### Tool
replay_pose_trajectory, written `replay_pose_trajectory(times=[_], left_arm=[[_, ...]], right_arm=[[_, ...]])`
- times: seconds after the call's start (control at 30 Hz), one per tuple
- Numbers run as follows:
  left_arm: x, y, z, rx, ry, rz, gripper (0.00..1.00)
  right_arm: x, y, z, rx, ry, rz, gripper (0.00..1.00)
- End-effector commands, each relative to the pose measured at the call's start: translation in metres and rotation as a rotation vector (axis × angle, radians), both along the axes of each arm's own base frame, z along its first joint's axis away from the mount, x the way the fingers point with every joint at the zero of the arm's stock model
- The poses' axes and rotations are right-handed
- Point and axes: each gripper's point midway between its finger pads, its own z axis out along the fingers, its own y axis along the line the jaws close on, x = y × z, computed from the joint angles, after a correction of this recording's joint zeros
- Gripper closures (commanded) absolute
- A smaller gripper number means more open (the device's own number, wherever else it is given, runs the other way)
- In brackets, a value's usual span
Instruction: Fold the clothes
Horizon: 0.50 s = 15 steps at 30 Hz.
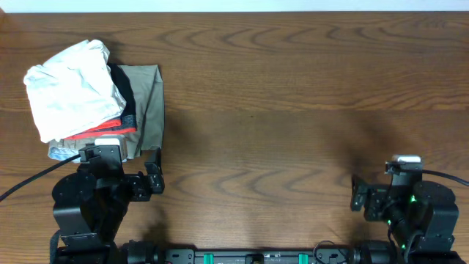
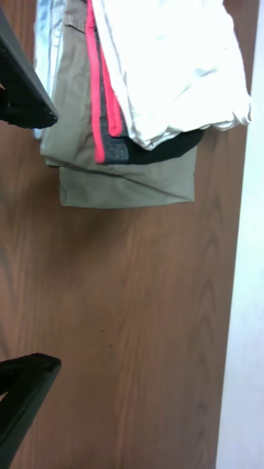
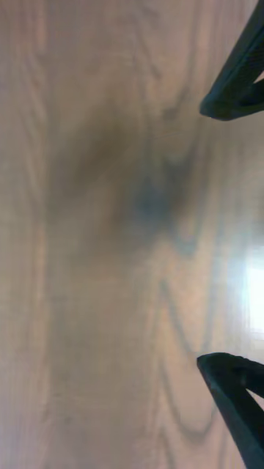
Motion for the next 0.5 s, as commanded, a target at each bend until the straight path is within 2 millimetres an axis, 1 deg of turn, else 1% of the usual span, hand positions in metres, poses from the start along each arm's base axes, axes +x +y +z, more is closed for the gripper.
replay_pose_trajectory(times=[0.0, 0.13, 0.27, 0.37, 0.47], left_arm=[[-0.002, -0.001, -0.002, 0.003, 0.009, -0.01, 0.02], [-0.002, -0.001, -0.003, 0.003, 0.01, -0.01, 0.02], [-0.002, -0.001, -0.003, 0.003, 0.01, -0.01, 0.02], [-0.002, -0.001, -0.003, 0.003, 0.01, -0.01, 0.02], [-0.002, -0.001, -0.003, 0.003, 0.01, -0.01, 0.02]], right_arm=[[-0.004, -0.002, -0.005, -0.017, 0.024, -0.001, 0.01], [-0.004, -0.002, -0.005, -0.017, 0.022, -0.001, 0.01], [-0.01, -0.004, 0.004, -0.022, -0.052, -0.011, 0.01], [-0.01, -0.003, 0.014, -0.021, -0.165, -0.008, 0.01], [-0.001, -0.003, 0.021, -0.043, -0.326, 0.006, 0.01]])
